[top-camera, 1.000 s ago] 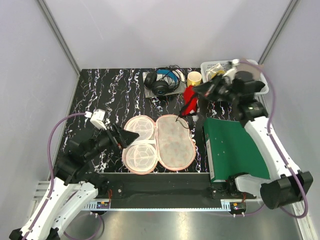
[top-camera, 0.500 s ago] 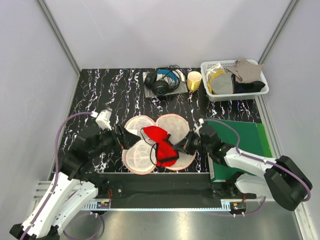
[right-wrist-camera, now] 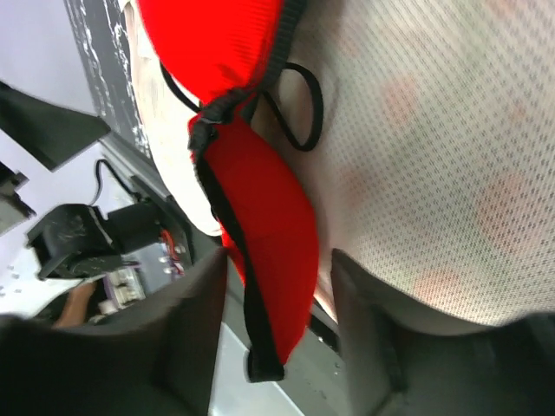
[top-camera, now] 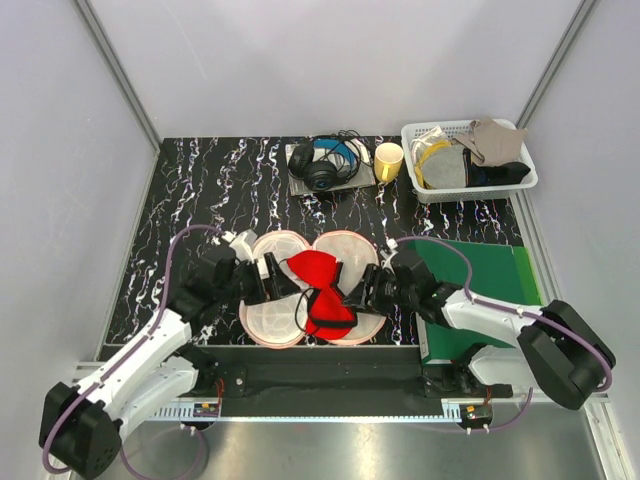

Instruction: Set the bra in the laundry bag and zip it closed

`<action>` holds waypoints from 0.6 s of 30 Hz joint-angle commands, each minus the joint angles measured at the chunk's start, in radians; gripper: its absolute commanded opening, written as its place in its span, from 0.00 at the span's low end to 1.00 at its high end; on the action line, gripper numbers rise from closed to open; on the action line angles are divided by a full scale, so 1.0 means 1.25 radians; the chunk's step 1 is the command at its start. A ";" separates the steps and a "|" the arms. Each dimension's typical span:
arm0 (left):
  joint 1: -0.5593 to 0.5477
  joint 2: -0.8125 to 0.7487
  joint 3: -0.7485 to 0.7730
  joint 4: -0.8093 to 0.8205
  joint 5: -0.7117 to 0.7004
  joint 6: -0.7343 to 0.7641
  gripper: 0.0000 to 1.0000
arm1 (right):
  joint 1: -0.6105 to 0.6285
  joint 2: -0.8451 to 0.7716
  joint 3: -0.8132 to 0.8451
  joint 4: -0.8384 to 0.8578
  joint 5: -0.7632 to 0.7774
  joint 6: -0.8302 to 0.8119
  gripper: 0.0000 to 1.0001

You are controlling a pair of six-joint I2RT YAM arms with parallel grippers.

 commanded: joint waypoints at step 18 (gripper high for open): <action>-0.130 0.163 0.069 0.260 -0.106 0.092 0.80 | 0.006 0.070 0.131 -0.120 0.036 -0.194 0.75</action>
